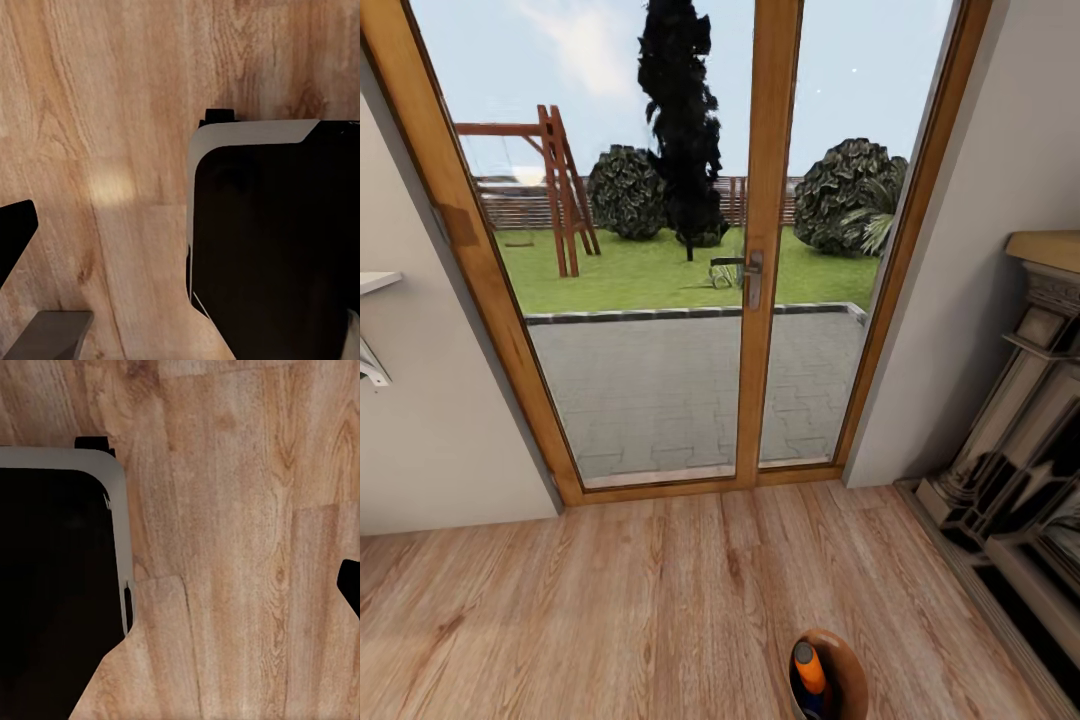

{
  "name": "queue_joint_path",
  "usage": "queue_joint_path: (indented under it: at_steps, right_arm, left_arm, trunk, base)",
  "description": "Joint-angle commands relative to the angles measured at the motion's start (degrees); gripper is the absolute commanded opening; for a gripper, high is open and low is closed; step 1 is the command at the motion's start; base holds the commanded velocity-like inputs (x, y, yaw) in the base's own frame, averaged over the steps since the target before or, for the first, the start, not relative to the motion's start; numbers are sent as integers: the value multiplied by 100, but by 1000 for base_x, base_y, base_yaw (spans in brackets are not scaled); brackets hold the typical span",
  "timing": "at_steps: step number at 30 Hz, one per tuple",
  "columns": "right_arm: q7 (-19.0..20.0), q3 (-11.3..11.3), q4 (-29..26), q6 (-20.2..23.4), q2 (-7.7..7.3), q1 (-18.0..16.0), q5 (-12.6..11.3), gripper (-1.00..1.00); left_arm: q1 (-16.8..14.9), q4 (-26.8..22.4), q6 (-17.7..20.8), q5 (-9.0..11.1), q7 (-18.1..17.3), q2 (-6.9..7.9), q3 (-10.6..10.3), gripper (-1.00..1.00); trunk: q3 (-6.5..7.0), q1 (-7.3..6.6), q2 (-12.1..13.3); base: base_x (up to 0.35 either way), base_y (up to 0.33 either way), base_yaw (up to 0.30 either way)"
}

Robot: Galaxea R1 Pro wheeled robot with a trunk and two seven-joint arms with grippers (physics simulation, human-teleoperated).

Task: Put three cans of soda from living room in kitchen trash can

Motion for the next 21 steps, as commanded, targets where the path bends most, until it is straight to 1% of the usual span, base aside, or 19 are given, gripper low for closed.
queue_joint_path:
  at_steps: [1,21]
  right_arm:
    - [1,0,0,0,0,0,0,100]
    - [-1,-1,0,0,0,0,0,100]
  left_arm:
    - [0,0,0,0,0,-1,-1,100]
    - [0,-1,0,0,0,-1,1,100]
  trunk:
    - [0,0,0]
    - [0,0,0]
  base:
    - [0,0,0]
    - [0,0,0]
